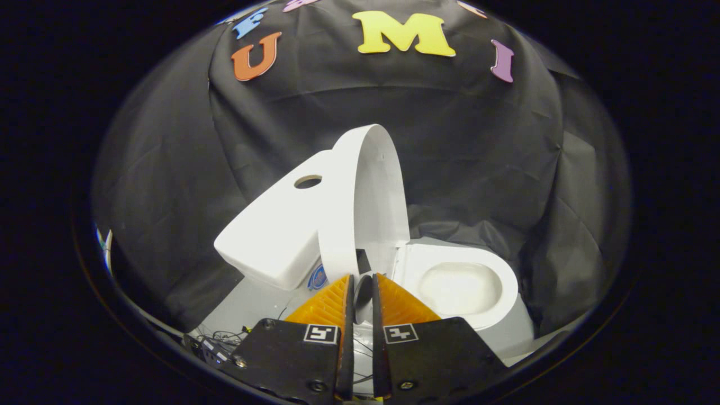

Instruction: Open the toilet lid.

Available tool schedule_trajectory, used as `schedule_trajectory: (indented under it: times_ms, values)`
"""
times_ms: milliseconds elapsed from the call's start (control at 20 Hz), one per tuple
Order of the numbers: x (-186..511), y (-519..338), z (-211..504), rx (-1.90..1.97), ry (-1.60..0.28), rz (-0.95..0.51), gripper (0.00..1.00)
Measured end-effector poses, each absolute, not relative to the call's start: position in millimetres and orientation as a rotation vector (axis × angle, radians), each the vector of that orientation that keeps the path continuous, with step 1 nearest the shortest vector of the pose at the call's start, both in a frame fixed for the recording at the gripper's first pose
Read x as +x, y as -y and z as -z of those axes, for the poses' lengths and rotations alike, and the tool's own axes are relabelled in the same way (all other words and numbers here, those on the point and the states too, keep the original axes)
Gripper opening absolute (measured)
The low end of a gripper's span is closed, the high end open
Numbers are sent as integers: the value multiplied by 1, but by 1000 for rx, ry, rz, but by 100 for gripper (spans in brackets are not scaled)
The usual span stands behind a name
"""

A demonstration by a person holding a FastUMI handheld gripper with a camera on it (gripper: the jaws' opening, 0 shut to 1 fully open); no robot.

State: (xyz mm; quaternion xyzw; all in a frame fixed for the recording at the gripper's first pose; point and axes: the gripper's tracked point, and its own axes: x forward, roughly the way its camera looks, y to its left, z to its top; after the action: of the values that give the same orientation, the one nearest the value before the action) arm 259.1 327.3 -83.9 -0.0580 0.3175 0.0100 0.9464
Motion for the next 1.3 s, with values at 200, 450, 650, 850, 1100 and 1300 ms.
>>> schedule_trajectory:
  times_ms: [200,450,650,850,1100,1300]
  values:
    - [259,-335,86,-170,-636,-27,17]
    - [259,-338,88,-205,-629,-66,17]
    - [260,-337,88,-275,-615,-48,17]
    - [251,-340,93,-344,-619,-71,25]
    - [229,-340,95,-342,-654,-124,45]
    - [215,-337,72,-308,-603,-171,49]
